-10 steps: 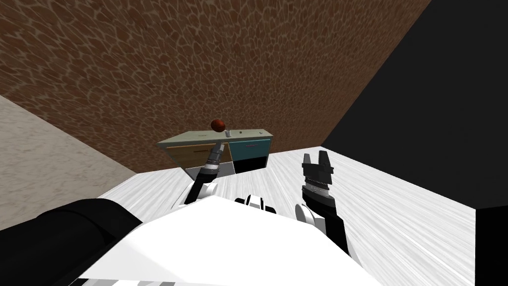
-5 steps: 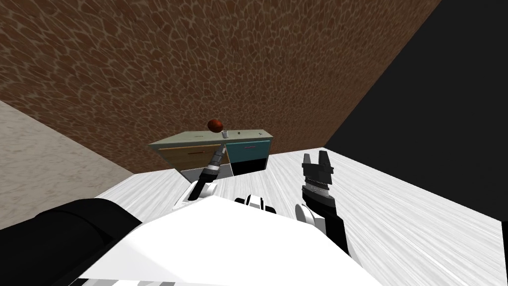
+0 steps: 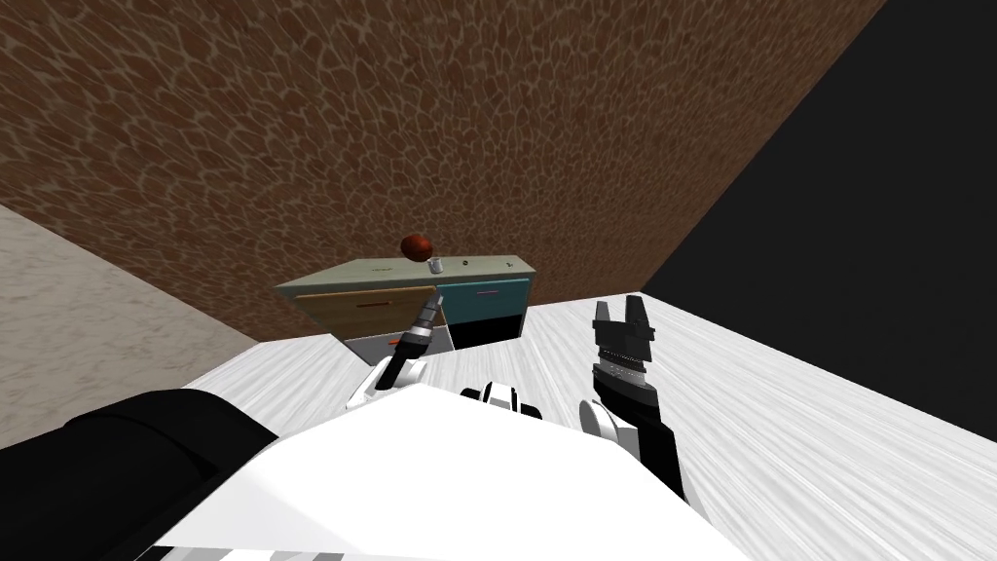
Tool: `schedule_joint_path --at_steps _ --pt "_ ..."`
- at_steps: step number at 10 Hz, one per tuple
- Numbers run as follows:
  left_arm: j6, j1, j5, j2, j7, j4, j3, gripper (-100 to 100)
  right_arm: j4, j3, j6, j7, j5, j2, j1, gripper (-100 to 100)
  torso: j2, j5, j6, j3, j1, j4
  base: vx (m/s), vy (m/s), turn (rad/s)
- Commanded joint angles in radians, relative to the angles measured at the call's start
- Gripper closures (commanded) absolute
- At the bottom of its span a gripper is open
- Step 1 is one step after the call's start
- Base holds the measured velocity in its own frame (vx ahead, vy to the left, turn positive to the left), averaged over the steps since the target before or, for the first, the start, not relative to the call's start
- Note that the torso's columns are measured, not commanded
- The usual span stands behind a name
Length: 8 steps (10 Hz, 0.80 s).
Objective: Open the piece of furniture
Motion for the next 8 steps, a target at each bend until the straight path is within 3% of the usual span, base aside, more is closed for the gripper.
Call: schedule_joint_path --at_steps 1,8 --pt "-0.020 -0.011 0.007 0.001 0.005 0.075 0.011 -100 0.000 0.000 0.000 0.000 0.000 0.000 0.000 0 0.000 0.000 0.000 0.000 0.000 0.000 0.119 -0.058 0.028" --pt "-0.053 -0.045 0.022 -0.016 0.013 0.243 0.034 -100 0.000 0.000 0.000 0.000 0.000 0.000 0.000 0 0.000 0.000 0.000 0.000 0.000 0.000 0.110 -0.049 0.027"
